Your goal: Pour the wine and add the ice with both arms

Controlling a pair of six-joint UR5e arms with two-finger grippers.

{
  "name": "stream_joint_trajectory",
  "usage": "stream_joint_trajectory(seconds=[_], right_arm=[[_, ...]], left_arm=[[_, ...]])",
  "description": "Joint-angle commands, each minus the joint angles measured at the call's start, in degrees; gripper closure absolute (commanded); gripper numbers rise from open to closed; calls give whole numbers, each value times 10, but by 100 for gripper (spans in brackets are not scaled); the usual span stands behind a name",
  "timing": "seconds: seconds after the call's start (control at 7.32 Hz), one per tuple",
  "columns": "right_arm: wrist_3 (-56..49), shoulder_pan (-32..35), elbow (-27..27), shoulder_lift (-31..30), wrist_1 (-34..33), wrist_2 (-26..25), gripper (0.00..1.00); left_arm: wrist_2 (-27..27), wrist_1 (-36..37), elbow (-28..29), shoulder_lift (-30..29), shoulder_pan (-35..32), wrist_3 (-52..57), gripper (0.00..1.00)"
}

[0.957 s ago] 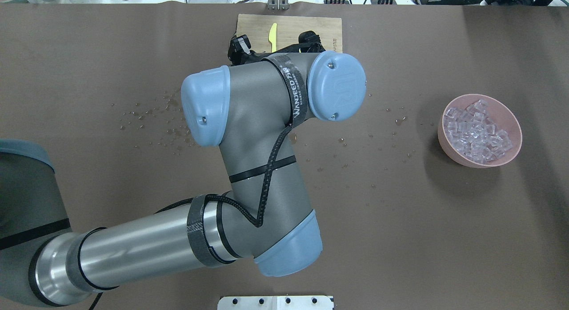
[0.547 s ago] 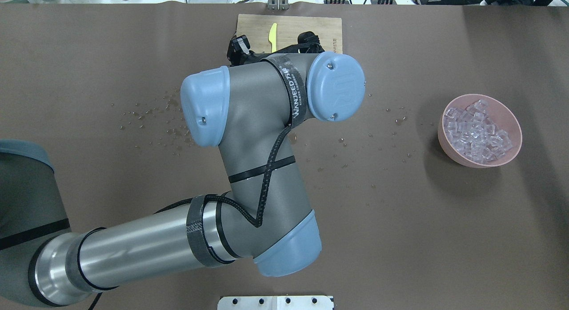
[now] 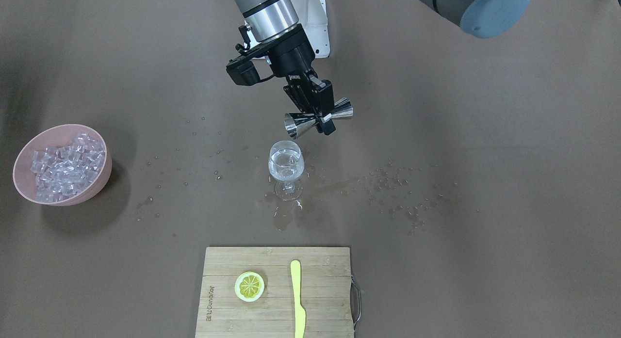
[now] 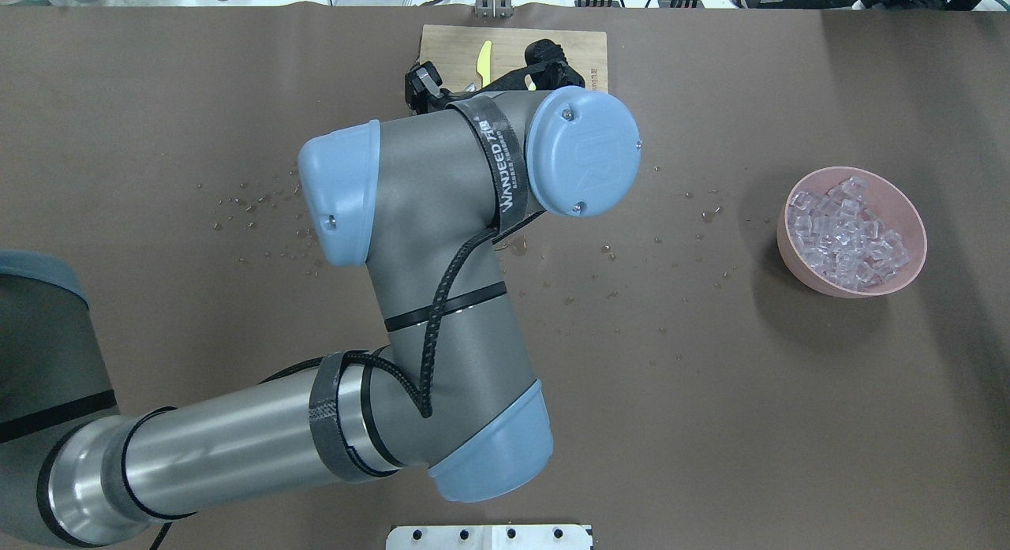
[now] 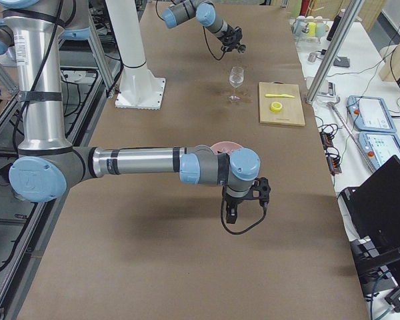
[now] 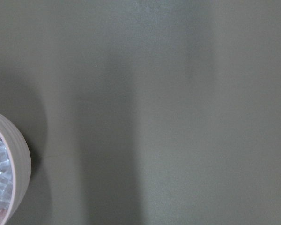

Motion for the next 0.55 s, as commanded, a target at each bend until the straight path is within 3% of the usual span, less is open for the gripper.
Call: stream_joint_trajectory(seconds=[0.0,0.41], right_arm=[[0,0,5,1,0,0,0],[-1,0,5,2,0,0,0]], left_arm=[[-3,-39,-60,45,-3,-12,100],[-45,-145,-111,124,-43,-52,100]])
